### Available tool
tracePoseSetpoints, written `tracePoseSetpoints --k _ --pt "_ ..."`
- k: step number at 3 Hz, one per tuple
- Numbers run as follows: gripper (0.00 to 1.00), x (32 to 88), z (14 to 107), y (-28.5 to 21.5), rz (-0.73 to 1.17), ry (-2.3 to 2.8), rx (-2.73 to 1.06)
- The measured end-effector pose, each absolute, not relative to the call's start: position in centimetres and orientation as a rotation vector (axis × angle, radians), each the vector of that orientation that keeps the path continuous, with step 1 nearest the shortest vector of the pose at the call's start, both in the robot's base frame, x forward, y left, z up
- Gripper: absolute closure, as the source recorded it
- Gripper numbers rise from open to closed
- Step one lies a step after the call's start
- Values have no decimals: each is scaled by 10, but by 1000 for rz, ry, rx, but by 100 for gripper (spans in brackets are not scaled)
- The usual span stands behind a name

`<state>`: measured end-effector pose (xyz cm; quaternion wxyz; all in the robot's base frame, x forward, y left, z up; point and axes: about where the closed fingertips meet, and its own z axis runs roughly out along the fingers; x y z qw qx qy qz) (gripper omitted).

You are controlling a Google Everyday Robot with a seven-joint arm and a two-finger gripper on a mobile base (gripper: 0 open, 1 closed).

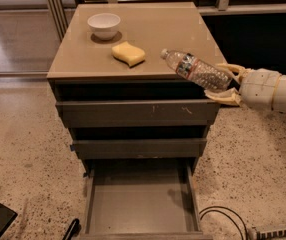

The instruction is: Pick water bottle from bottom drawer and place on counter

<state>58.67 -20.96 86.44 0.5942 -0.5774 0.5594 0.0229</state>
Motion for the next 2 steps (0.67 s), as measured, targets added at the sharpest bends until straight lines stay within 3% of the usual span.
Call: tracePoseSetpoints --k 2 --pt "100 659 882 -222 149 1407 -1077"
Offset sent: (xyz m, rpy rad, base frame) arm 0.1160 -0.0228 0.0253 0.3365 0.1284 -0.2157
